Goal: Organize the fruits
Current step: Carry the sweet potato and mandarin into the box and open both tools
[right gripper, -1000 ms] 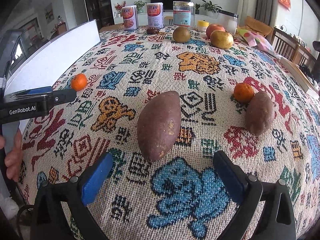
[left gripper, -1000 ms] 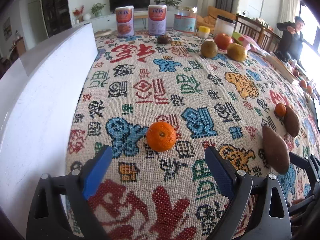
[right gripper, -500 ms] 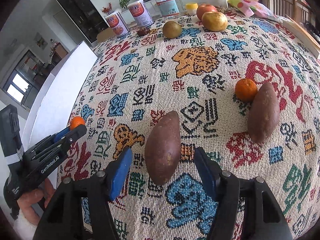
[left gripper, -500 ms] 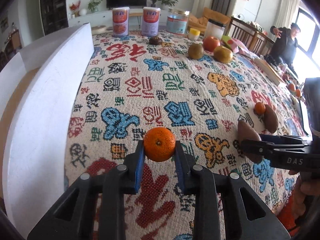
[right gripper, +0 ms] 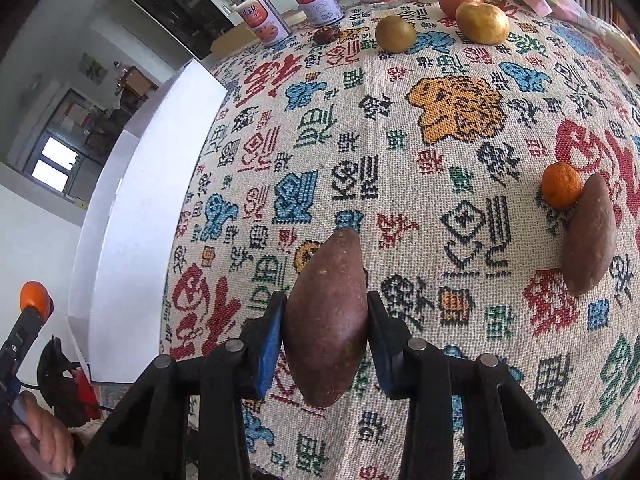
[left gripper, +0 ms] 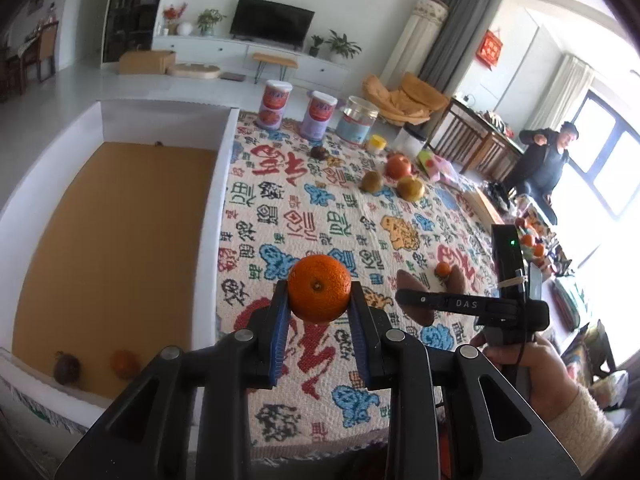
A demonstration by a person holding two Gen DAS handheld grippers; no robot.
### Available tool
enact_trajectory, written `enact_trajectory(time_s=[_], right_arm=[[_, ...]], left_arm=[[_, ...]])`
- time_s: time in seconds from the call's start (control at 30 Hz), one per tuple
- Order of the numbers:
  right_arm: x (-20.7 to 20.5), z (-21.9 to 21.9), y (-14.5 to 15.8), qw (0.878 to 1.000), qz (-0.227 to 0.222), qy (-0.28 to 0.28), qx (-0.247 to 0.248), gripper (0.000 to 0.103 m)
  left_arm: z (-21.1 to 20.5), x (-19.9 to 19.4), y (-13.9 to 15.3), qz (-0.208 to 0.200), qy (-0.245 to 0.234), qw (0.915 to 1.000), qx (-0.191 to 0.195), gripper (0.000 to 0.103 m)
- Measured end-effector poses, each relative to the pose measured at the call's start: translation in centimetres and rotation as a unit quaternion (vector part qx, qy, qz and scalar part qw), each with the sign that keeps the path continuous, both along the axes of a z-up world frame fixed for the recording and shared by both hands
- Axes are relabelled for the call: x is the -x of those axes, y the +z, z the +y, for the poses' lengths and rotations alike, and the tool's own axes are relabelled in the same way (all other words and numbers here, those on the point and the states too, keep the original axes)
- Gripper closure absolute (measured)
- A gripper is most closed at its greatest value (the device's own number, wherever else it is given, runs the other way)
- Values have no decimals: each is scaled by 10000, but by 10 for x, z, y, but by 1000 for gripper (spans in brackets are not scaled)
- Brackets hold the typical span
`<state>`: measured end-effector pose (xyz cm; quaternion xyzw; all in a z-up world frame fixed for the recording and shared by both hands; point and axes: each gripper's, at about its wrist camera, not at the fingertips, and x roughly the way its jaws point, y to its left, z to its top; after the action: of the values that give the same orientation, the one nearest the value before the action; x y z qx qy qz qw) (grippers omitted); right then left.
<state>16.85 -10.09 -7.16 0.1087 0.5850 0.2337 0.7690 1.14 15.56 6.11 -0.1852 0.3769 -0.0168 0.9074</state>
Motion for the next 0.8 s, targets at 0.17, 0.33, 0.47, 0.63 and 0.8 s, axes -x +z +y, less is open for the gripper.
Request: enact_trajectory(time_s=[0.17,0.33,0.47,0.63,0.8], right_arm=[[14,47,43,9941,-99,339,-1023,64],[37,127,96,9801,-595,1171,-1486,64],[58,205,112,9642,-902,2028,-1450,63],[77,280,88,9479,-1162,2845,-839,63],[81,313,53,9419,-1191,3140,-62,63]], left_arm=[[57,10,5,24,712,9974,-79,75],[118,14,-27,533,1519,9866,-258,75],[152,12,-64,1081,1885,9756,-323,75],[168,3,-89,1427,1997,9687,-361,74],[160,-2,-97,1582,1998,9649,-636,42]])
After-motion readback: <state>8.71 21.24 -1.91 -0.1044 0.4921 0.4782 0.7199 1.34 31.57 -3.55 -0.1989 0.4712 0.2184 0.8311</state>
